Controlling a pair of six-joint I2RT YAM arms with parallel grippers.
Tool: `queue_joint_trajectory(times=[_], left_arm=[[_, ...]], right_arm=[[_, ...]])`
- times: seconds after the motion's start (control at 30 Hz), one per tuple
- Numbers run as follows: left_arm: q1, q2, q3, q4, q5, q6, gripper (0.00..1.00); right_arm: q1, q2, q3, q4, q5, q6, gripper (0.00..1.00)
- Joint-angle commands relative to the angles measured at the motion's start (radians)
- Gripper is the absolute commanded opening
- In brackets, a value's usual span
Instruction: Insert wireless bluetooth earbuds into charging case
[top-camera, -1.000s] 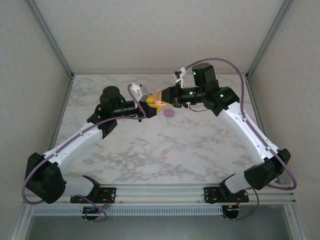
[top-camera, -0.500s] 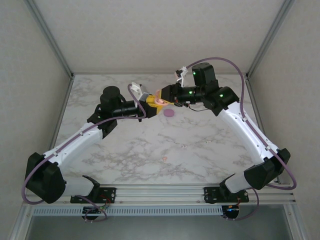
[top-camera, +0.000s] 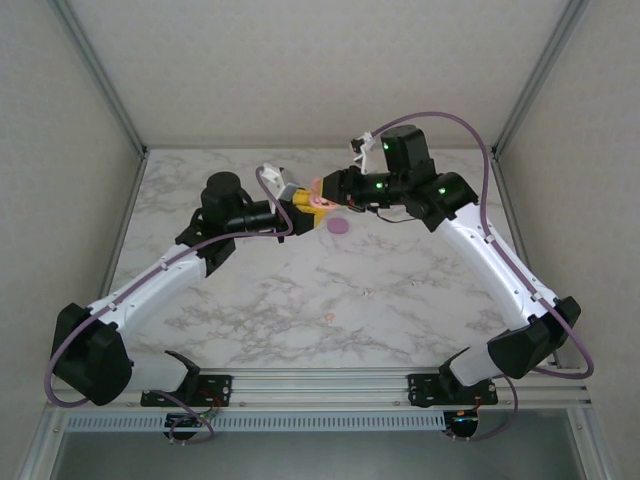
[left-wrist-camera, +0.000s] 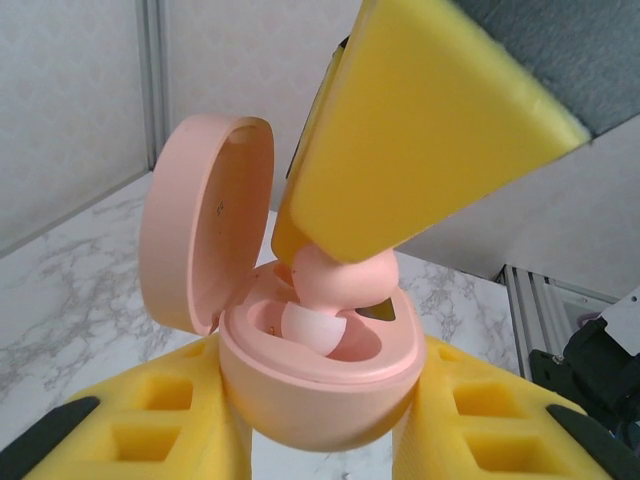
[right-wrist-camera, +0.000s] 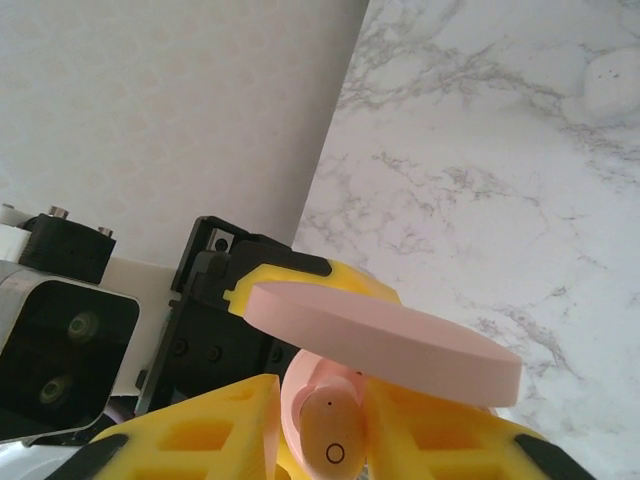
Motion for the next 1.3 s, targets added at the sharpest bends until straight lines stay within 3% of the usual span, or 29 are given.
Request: queue_joint_trajectory(times=[0.0, 0.33, 0.8, 1.27], left_arm=[[0.0, -0.001, 0.016, 0.057, -0.002, -0.014, 0.25], [0.0, 0.0, 0.047, 0.007, 0.045, 0.006, 0.25], [0.007, 0.027, 0.134, -0.167, 0.182, 0.104, 0.25], [0.007, 0.04, 0.183, -0.297, 0.238, 0.2, 0.25]], right_arm=[[0.019, 0.013, 0.033, -0.039, 0.04, -0.055, 0.25], [0.024, 0.006, 0.059, -0.113, 0.044, -0.265, 0.21], [0.023, -0.04, -0.003, -0.113, -0.027, -0.817, 0.21], [0.025, -0.031, -0.012, -0.133, -0.117, -1.232, 0.23]])
